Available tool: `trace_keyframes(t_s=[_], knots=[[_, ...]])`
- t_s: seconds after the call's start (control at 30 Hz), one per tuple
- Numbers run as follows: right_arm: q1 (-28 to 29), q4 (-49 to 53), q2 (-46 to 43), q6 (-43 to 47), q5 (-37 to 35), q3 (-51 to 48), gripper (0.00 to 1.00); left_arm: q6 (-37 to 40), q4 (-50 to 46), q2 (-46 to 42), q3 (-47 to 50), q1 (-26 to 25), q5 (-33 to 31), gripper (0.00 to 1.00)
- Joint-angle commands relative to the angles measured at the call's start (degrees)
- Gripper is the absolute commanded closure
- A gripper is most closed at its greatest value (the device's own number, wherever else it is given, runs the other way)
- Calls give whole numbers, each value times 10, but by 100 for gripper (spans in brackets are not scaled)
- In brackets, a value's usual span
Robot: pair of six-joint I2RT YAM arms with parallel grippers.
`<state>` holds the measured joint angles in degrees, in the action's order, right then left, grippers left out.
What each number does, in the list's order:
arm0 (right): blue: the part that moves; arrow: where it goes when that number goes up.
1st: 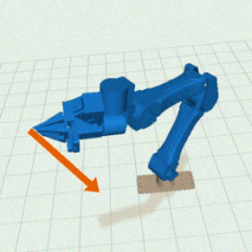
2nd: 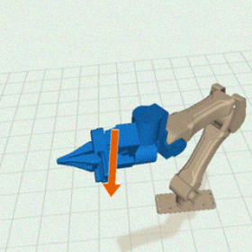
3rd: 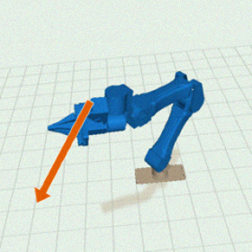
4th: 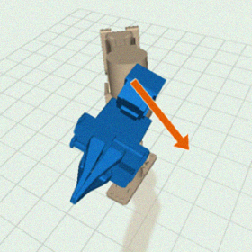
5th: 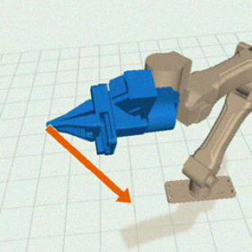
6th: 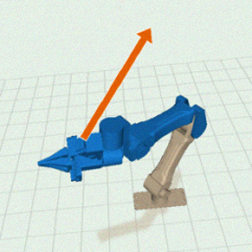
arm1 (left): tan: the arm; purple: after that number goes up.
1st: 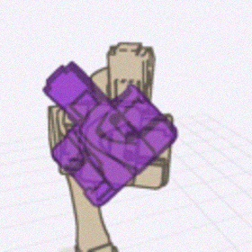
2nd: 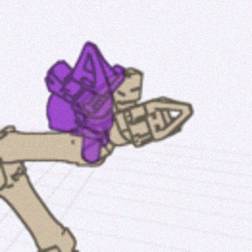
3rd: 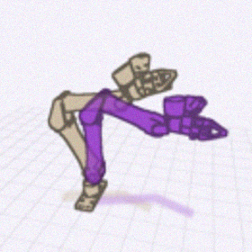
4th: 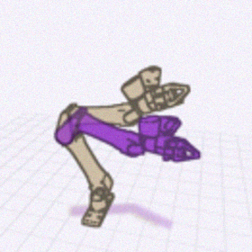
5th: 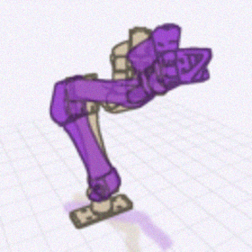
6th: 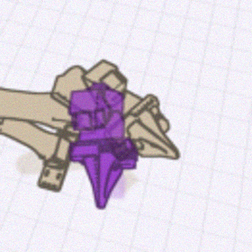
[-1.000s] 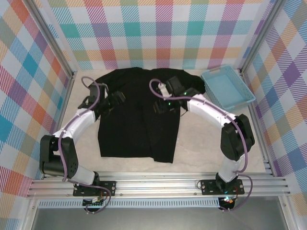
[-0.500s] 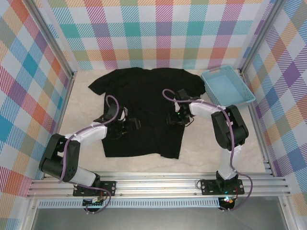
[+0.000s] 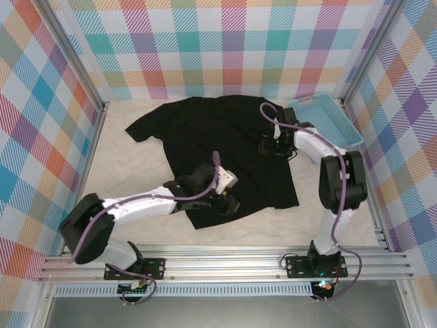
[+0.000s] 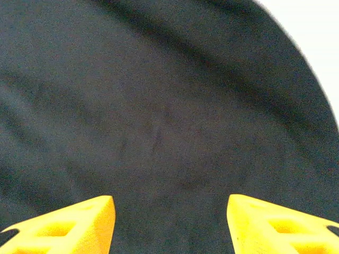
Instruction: Fold the inside-out t-shirt
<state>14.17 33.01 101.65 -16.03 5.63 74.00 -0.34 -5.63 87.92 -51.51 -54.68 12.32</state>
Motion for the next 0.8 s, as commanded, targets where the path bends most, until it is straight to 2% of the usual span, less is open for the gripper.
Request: trace_keyframes(t_s=[0.0,0.1,0.37,0.43,0.63,0.77], knots=[[-8,-18,-60,-13,22,-52,41,109,-14,84,-69,-47,-12,44],[-27,-24,-91,-21,18,-84,41,145,-49,152,-126,-54,-26,51],[-49,-34,-145,-27,17,-138,41,182,-72,245,-187,-56,-53,51],[-50,-35,-151,-27,16,-144,41,185,-78,263,-198,-56,-63,54],[-50,-32,-167,-28,25,-164,41,172,-61,271,-195,-53,-88,83],[-50,-24,-201,-32,35,-182,41,140,-63,257,-190,-34,-46,95]])
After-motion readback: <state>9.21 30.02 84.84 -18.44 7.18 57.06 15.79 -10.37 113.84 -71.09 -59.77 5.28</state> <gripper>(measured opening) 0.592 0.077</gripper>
